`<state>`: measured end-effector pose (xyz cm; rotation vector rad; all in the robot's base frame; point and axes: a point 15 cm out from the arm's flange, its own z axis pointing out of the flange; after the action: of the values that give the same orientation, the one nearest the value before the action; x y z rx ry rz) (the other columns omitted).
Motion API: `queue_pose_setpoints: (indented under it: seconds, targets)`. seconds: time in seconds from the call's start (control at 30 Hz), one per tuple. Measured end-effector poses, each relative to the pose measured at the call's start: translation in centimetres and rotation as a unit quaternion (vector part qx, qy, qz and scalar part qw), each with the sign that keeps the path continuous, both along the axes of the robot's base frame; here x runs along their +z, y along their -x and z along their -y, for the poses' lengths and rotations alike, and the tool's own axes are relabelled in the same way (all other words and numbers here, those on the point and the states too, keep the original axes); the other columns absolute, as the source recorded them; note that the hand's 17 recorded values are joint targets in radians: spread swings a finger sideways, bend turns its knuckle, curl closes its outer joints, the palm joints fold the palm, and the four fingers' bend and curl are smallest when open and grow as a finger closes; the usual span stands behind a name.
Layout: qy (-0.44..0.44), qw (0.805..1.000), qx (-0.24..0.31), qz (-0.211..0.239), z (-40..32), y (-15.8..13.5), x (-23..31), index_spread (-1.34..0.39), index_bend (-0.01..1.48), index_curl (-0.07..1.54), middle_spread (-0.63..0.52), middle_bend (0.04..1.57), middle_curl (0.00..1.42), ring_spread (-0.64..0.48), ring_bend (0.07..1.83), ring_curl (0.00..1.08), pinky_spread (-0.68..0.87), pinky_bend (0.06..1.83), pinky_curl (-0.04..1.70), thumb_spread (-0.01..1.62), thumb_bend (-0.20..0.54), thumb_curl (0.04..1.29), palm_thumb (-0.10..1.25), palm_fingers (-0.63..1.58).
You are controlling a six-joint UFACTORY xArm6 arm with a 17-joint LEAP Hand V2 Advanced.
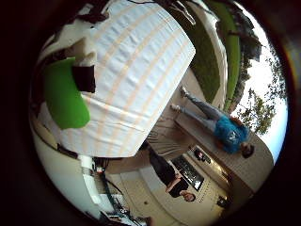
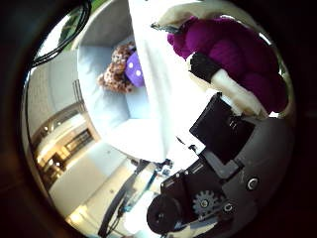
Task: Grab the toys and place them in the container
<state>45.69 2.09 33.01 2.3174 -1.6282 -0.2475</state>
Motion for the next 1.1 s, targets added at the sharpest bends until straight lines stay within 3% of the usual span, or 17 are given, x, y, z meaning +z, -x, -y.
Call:
queue_pose_setpoints:
  seconds: [0.23,0.53,0.83,1.07,1.1]
  targets:
    - [-0.017,0.996,0.028,0.084,-2.6,2.3,8.0,-1.00,0.90,-0.01,-0.24,1.18,1.10,-0.15,1.36,0.89,0.14,1.53,0.80,1.13,-0.017,0.65,1.01,0.91]
    - [-0.082,0.985,0.076,0.132,-12.2,3.9,10.8,-1.04,0.99,-0.02,-0.24,1.21,1.12,-0.15,1.38,0.91,0.13,1.54,0.84,1.14,-0.019,0.67,1.00,0.88]
    - [-0.107,0.974,0.082,0.180,-18.5,0.3,8.8,-1.05,1.04,-0.02,-0.23,1.22,1.13,-0.16,1.40,0.92,0.12,1.54,0.87,1.15,-0.027,0.66,0.92,0.84]
    - [-0.117,0.978,0.071,0.159,-21.2,-1.9,4.1,-0.83,1.09,0.00,-0.20,1.04,1.02,-0.06,1.30,0.81,0.19,1.41,0.82,1.16,-0.028,0.62,0.88,0.79]
    - [-0.116,0.979,0.070,0.153,-21.3,-2.0,3.4,-0.72,1.07,0.01,-0.18,0.92,0.97,-0.03,1.24,0.78,0.22,1.37,0.82,1.16,-0.029,0.61,0.87,0.68]
